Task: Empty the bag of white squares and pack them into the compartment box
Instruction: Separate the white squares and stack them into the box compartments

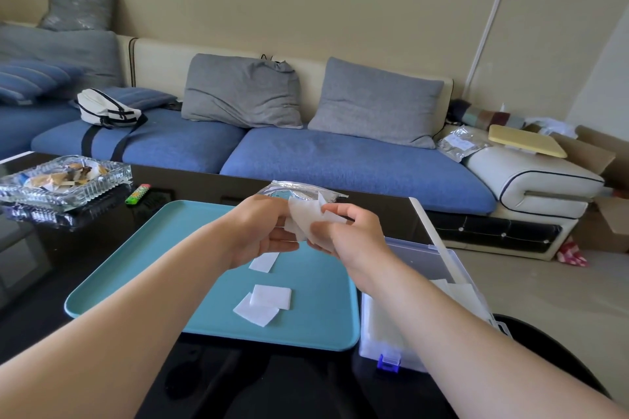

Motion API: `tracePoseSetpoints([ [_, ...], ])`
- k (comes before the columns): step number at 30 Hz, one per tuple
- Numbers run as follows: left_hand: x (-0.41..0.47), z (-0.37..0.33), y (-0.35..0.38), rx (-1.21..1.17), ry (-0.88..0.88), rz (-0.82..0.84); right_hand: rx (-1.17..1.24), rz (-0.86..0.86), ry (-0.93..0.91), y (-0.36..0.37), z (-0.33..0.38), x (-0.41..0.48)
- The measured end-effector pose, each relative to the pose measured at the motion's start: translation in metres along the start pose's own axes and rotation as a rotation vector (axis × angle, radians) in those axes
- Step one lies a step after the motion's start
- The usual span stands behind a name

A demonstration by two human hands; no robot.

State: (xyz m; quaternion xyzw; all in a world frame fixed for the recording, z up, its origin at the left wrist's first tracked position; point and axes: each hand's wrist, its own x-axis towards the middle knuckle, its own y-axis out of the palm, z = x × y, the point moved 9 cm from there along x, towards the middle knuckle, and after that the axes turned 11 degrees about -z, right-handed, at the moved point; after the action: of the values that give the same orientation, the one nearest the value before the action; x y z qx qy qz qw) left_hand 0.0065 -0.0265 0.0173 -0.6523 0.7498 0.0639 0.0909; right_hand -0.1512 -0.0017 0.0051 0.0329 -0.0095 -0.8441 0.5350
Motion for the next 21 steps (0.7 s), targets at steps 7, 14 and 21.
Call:
tracePoseSetpoints([
  [7, -0.01, -0.002, 0.017, -0.057, 0.0, 0.057, -0.02, 0.038, -0.022, 0.002, 0.003, -0.004],
  [14, -0.014, -0.005, 0.022, -0.139, -0.015, 0.095, -0.233, 0.08, -0.254, 0.008, 0.016, -0.003],
  [21, -0.002, -0.003, 0.002, -0.231, -0.077, -0.067, -0.219, -0.005, -0.382, -0.006, 0.041, -0.005],
])
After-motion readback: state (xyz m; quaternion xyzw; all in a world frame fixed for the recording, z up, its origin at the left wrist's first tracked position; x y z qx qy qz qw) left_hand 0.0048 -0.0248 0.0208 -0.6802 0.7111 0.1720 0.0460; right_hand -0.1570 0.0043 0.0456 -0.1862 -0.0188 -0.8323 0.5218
